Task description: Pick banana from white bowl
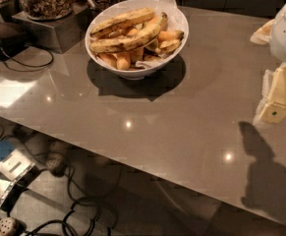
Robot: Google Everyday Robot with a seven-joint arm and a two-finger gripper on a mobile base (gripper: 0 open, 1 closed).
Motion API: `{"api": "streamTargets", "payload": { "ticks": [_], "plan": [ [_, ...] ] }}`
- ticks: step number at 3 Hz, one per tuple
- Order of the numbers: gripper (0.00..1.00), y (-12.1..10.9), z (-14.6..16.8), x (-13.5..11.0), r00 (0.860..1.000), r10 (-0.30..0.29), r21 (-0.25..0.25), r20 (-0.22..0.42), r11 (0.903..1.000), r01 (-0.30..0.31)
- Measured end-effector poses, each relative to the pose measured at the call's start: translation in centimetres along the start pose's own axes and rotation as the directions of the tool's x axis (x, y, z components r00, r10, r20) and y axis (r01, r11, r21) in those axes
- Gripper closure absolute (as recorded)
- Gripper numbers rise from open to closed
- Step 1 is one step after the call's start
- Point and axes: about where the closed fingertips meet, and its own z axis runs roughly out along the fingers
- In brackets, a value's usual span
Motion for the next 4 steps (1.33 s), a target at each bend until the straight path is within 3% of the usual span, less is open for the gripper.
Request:
{"api": "streamTargets", "payload": {
  "ticks": [1, 2, 4],
  "plan": [
    [0.00, 0.0, 0.0, 0.0, 1.000, 0.000, 0.000, 0.000, 1.0000, 0.000],
    [0.00, -1.2, -0.3, -2.0, 1.000, -0.030, 0.009, -0.002, 0.9995, 0.030],
    [0.00, -4.8, -0.2, -9.1, 0.984, -0.167, 0.028, -0.057, 0.9853, 0.168]
  ]
}}
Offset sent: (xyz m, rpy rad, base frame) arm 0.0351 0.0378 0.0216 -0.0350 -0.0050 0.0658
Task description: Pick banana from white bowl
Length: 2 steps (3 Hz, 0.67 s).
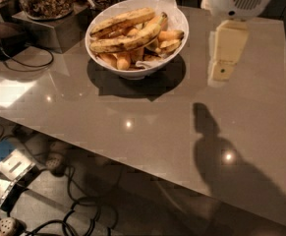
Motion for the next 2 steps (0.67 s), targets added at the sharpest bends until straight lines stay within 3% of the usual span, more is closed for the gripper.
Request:
{"api": "streamTargets", "payload": {
  "ticks": [1, 2],
  "plan": [
    [0.00, -0.4, -0.2, -0.6, 1.000, -0.007, 0.022, 0.013, 0.9997, 0.007],
    [0.00, -2.3, -0.7, -3.0, 0.997, -0.032, 0.050, 0.068, 0.9983, 0.029]
  ]
}}
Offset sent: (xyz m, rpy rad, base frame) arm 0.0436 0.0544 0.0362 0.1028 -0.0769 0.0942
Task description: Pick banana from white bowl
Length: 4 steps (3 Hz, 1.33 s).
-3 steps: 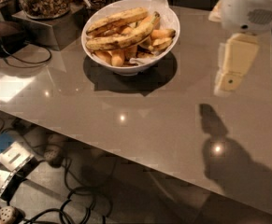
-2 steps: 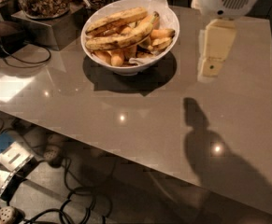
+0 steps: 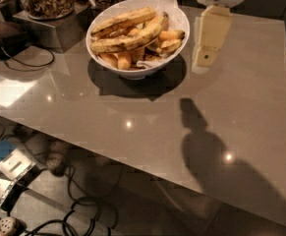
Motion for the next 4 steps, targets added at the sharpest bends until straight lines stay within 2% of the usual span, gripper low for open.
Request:
{"api": "streamTargets", "payload": {
  "ticks": [1, 2, 3, 4],
  "plan": [
    [0.00, -2.6, -0.6, -4.3, 0.996, -0.091, 0.032, 0.023, 0.9954, 0.090],
    [0.00, -4.8, 0.2, -9.0, 0.981, -0.188, 0.057, 0.037, 0.9809, 0.186],
    [0.00, -5.0, 0.2, -9.6, 0.980, -0.187, 0.071, 0.062, 0.9807, 0.182],
    [0.00, -5.6, 1.6, -10.2, 0.987, -0.141, 0.027, 0.071, 0.9898, 0.140]
  ]
}}
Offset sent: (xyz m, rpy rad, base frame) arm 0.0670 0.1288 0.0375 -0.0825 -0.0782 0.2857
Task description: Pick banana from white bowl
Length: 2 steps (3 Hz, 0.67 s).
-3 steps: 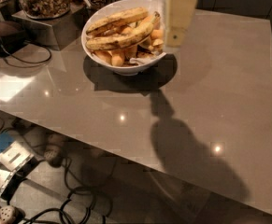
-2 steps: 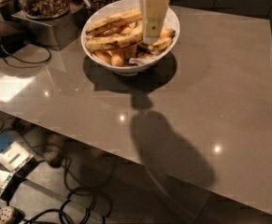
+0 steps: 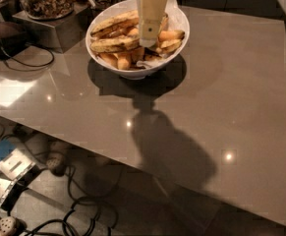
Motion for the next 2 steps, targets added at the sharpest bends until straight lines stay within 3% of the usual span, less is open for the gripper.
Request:
{"api": "streamTargets", "payload": {
  "ticks": [1, 2],
  "plan": [
    [0.03, -1.5, 1.8, -1.3, 0.999, 0.032, -0.040, 0.003, 0.9987, -0.032],
    [0.21, -3.0, 3.6, -2.6, 0.998, 0.056, -0.064, 0.019, 0.9965, -0.055]
  ]
}}
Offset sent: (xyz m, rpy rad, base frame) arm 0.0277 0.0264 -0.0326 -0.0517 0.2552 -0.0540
